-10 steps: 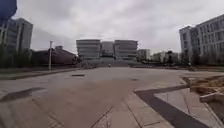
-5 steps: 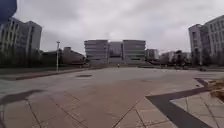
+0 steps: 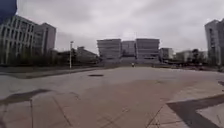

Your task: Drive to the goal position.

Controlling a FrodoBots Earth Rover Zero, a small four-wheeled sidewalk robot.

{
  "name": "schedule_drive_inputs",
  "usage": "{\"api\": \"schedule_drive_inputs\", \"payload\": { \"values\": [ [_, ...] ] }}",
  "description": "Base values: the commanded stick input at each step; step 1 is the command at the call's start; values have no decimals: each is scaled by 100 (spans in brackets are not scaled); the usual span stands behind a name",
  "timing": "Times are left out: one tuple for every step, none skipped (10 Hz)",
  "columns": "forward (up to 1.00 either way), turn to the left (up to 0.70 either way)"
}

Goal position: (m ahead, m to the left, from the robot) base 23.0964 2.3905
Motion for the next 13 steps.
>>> {"api": "schedule_drive_inputs", "payload": {
  "values": [
    [70,3],
    [70,2],
    [70,2],
    [70,-12],
    [70,-35],
    [70,-35],
    [70,-35],
    [70,-35],
    [70,-35],
    [70,-35],
    [70,-35],
    [70,-15],
    [70,0]
  ]
}}
